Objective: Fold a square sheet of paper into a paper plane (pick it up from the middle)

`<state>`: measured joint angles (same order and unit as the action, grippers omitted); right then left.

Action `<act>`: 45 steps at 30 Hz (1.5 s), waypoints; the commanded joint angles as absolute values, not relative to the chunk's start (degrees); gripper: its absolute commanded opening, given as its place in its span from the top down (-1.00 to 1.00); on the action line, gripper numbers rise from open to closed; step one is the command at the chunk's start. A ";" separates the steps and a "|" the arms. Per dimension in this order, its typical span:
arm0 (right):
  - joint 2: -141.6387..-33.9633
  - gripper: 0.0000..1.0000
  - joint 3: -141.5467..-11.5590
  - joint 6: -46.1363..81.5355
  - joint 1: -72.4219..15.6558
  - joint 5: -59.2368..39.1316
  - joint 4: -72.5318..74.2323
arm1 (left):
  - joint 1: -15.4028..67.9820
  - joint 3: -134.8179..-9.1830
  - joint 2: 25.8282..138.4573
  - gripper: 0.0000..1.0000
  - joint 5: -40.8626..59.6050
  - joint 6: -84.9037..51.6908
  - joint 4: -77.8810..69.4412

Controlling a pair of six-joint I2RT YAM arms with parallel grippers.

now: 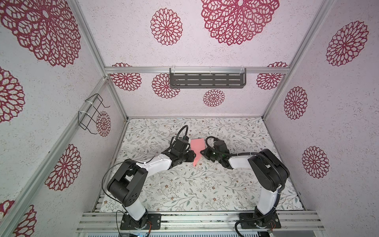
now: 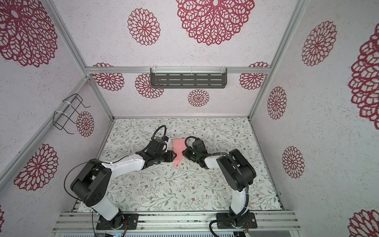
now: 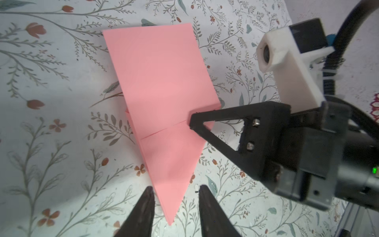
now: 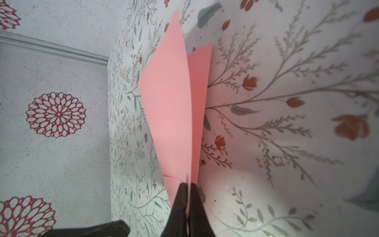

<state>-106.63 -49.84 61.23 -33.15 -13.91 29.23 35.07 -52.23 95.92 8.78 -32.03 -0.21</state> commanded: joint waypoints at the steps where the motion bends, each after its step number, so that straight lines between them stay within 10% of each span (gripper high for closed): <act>1: -104.45 0.86 -48.96 66.30 -34.04 -8.39 28.78 | 36.35 -49.14 95.04 0.07 9.60 -28.29 -8.50; 14: -103.21 0.91 -48.10 75.83 -34.89 -9.22 26.40 | 40.98 -41.89 99.50 -0.35 4.71 -13.43 -24.24; 45: -101.43 0.52 -45.53 81.50 -33.32 -14.19 27.75 | 41.48 -39.46 108.74 0.32 3.52 0.20 -34.76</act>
<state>-103.77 -45.71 82.43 -34.15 -13.78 27.55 41.23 -40.32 108.42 3.33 -2.24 -34.04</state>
